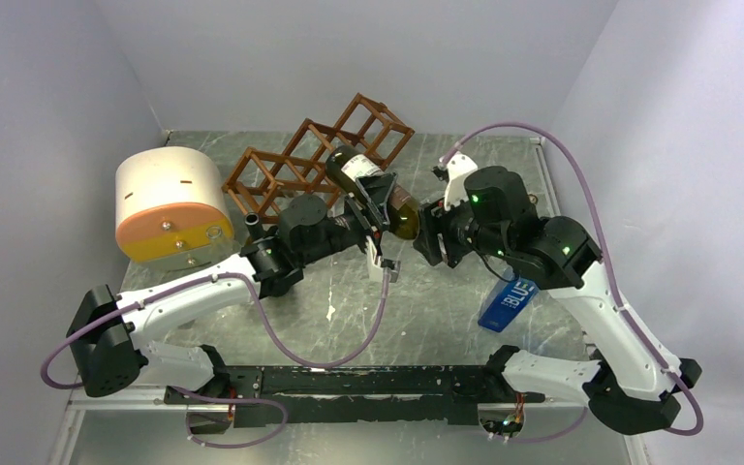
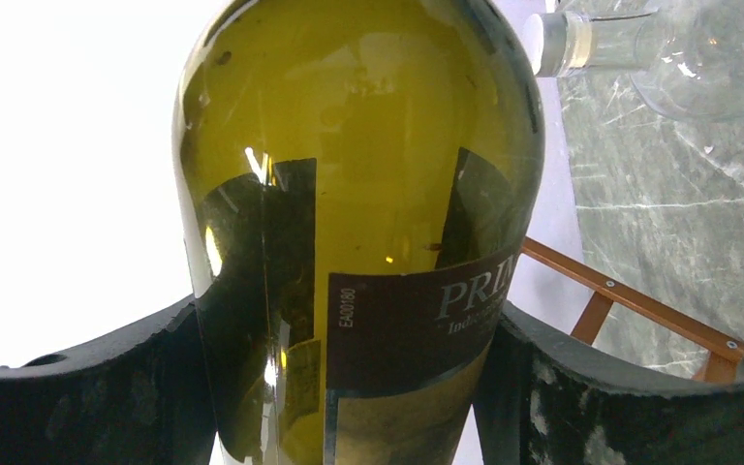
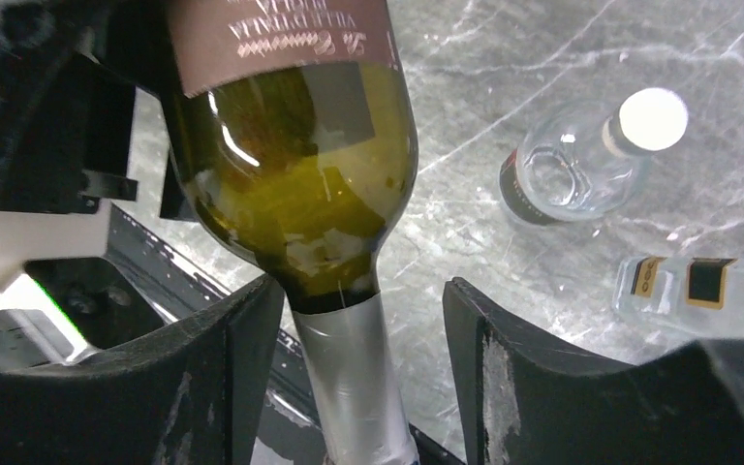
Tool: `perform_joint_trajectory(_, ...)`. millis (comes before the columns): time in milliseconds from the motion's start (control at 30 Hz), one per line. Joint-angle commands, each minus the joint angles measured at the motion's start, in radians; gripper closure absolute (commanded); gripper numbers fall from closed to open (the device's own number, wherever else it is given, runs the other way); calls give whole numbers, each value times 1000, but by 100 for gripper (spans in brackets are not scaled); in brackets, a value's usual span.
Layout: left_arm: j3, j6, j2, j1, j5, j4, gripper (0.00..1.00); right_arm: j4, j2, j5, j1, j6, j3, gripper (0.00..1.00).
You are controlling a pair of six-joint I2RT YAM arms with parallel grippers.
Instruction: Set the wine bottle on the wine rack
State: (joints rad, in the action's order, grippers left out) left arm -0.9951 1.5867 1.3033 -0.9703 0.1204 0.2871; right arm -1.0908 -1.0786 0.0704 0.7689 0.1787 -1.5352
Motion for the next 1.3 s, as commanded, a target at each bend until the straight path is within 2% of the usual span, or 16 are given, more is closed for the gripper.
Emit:
perform_joint_trajectory(0,-47,15,-27,-2,-25,111,93,11,10,-25,0,-7,55,37)
perform_joint_trajectory(133,-42,8,-33,-2,-23,112,93,65,12,-36,0,-1,112,43)
perform_joint_trajectory(200,-46,-1,-32,-3,-30,103,93,92,9,-51,0,-1,122,51)
perform_joint_trajectory(300,-52,-2,-32,-3,-32,86,93,116,-2,-59,0,-2,121,69)
perform_joint_trajectory(433,-78,-37,-34,-4,-43,36,93,144,-2,-58,0,1,129,100)
perform_joint_trajectory(567,-55,-91,-48,-4,-47,74,91,188,17,-30,-1,9,141,100)
perform_joint_trajectory(600,-43,-101,-50,-4,-53,90,80,200,24,-21,1,10,141,100)
perform_joint_trajectory(733,-22,-159,-53,-4,-86,101,3,252,46,26,-1,18,133,100)
perform_joint_trajectory(933,14,-221,-59,-18,-164,110,2,328,63,145,2,37,114,100)
perform_joint_trajectory(1067,37,-293,-68,-30,-230,123,2,358,54,151,0,40,123,100)
perform_joint_trajectory(1167,45,-437,-90,-34,-266,117,2,371,50,135,1,41,160,100)
perform_joint_trajectory(1267,8,-739,-113,-39,-345,69,2,377,48,138,0,50,213,100)
